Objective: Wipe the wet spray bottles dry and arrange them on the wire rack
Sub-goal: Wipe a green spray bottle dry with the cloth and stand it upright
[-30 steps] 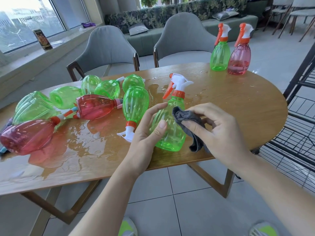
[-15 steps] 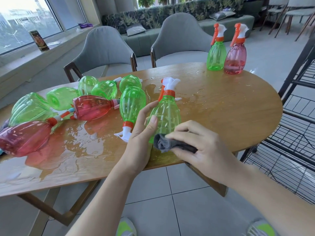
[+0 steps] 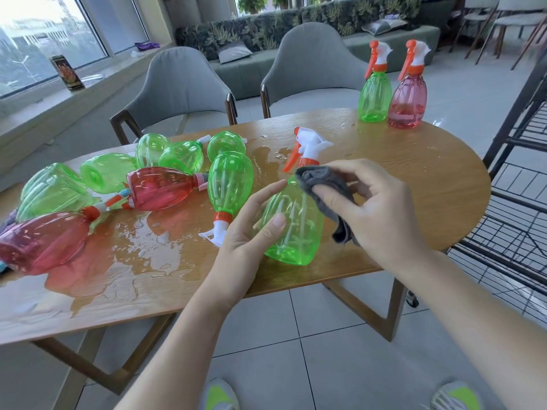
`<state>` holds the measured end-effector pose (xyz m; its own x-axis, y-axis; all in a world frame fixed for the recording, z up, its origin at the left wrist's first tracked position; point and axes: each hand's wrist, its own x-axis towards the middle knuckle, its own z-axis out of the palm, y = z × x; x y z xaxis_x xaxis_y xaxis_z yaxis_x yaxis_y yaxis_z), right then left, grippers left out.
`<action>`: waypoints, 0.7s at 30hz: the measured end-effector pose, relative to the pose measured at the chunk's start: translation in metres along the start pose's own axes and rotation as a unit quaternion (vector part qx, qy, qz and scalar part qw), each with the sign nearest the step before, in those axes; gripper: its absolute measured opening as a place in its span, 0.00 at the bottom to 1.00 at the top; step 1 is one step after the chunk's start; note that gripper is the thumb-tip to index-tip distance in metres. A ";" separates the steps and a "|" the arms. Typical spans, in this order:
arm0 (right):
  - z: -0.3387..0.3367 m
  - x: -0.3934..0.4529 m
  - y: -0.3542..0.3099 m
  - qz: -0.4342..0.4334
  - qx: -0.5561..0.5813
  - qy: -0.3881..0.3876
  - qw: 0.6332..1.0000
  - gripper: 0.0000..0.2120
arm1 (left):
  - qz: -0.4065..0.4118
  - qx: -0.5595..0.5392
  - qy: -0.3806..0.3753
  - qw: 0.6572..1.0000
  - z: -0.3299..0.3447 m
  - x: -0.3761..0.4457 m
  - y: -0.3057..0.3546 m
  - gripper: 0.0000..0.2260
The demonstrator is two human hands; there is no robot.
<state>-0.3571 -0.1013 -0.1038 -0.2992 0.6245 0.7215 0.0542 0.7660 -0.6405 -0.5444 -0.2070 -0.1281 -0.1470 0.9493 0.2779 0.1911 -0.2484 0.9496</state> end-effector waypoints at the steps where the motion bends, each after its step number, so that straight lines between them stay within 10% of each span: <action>1: -0.001 0.002 0.001 0.017 0.000 0.011 1.000 0.11 | 0.005 0.011 -0.003 1.000 0.000 -0.001 0.001 0.19; 21: 0.006 -0.019 0.002 -0.030 -0.027 -0.096 0.995 0.11 | 0.015 0.059 0.029 0.998 0.003 0.005 0.008 0.20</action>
<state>-0.3569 -0.1129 -0.1201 -0.4804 0.5402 0.6909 0.0800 0.8115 -0.5789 -0.5411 -0.2035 -0.1189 -0.1947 0.9283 0.3169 0.3084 -0.2487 0.9182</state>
